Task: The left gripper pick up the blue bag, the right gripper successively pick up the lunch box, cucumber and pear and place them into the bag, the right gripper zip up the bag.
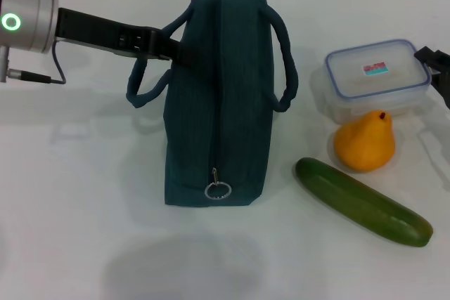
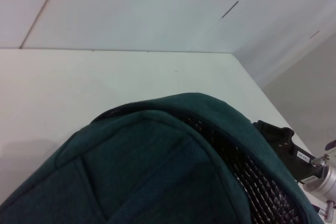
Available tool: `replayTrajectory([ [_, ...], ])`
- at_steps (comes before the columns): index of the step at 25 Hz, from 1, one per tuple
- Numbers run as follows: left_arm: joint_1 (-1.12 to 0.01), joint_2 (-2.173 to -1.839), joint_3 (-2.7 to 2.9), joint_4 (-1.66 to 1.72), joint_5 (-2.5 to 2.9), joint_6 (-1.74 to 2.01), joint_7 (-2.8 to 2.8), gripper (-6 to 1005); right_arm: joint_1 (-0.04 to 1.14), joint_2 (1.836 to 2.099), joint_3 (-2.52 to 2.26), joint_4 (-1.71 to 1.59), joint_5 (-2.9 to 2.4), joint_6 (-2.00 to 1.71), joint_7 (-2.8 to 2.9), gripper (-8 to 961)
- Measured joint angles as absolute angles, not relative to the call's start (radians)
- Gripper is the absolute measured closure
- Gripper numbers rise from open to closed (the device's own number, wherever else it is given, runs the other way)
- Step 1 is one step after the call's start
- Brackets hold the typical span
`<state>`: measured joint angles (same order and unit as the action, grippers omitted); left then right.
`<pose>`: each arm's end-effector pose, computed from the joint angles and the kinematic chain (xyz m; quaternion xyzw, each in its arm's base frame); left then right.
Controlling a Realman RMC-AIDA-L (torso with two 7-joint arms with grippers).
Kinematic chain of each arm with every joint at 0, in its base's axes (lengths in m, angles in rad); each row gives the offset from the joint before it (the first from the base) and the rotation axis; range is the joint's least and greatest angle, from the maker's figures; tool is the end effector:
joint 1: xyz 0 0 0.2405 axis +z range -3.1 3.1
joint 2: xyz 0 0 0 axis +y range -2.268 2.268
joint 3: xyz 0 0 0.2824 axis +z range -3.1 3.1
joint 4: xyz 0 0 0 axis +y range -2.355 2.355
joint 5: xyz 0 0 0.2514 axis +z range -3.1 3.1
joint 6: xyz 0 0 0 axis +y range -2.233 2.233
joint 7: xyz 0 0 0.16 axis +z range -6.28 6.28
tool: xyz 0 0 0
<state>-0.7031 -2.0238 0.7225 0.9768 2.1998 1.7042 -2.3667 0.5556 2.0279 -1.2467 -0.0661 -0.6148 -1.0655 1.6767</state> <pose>-0.2200 0.4326 0.0439 -0.8693 -0.4683 -0.1488 0.0541 0.3657 0.4089 -0.0555 -0.5469 0.6366 0.4845 0.2469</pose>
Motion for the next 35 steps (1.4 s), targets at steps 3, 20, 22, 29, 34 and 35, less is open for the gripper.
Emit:
replayTrajectory([
  [3,-0.704,-2.024,0.722,0.977,2.2,1.704,-2.366,939,0.555,2.028,-1.247,-0.066,-0.618,-1.075,1.677,717],
  [20,-0.693,-2.027,0.721,0.977,2.199,1.709,-2.35,939,0.534,2.028,-1.27,-0.068,-0.619,-1.192,1.713,747],
  [22,-0.688,-2.026,0.721,0.979,2.193,1.71,-2.35,939,0.533,2.028,-1.27,-0.068,-0.619,-1.202,1.717,750],
  [29,-0.685,-2.026,0.722,0.982,2.18,1.712,-2.35,939,0.526,2.028,-1.271,-0.067,-0.62,-1.221,1.717,774],
  [34,-0.684,-2.026,0.723,0.982,2.179,1.712,-2.35,939,0.521,2.026,-1.272,-0.067,-0.62,-1.241,1.722,832],
  [35,-0.684,-2.026,0.723,0.982,2.179,1.712,-2.35,939,0.52,2.025,-1.272,-0.067,-0.62,-1.243,1.725,846],
])
